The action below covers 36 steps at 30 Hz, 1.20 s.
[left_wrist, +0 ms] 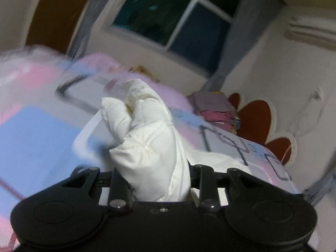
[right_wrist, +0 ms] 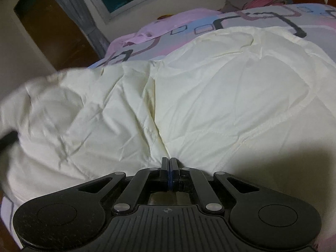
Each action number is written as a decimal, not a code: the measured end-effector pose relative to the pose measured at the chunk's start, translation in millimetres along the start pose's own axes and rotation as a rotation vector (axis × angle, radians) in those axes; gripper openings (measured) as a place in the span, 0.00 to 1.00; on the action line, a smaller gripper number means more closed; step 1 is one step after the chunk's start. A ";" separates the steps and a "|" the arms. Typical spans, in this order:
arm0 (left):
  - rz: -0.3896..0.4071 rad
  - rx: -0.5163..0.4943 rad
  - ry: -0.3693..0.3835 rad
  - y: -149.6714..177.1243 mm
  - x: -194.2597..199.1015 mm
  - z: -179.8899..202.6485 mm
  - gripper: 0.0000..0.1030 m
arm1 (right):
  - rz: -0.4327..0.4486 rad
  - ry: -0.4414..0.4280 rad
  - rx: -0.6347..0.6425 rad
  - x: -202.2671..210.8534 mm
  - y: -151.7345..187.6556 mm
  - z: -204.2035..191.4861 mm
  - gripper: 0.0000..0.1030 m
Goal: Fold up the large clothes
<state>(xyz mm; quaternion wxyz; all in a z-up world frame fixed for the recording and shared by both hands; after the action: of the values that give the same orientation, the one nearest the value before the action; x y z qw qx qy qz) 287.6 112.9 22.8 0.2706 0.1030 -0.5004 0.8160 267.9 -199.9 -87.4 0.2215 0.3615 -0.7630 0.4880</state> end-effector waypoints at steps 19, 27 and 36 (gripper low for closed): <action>-0.339 -0.333 0.193 141.8 -137.8 250.7 0.87 | 0.155 0.013 -0.306 141.8 -9.3 232.2 0.01; -0.336 -0.323 0.263 127.3 -106.9 261.0 0.89 | 0.176 0.018 -0.308 163.9 -11.7 240.6 0.01; -0.103 -0.107 0.162 55.1 -81.1 179.8 0.74 | 0.285 0.010 -0.243 181.5 -45.7 202.2 0.02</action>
<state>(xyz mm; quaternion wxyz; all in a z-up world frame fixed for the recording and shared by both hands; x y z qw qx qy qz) 306.6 -90.9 31.2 0.3569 0.0478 -0.5136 0.7788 189.7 -455.7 -21.3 0.1960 0.2181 -0.8587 0.4203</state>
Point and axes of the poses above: each gripper's, at about its wrist camera, not at the fingertips, and x roughly against the way its jaws point, z to its right, y to its underside, the point moved 1 cm from there along -x, roughly the way its jaws point, and after that the axes turned 6 degrees about x, right-handed, at the moved point
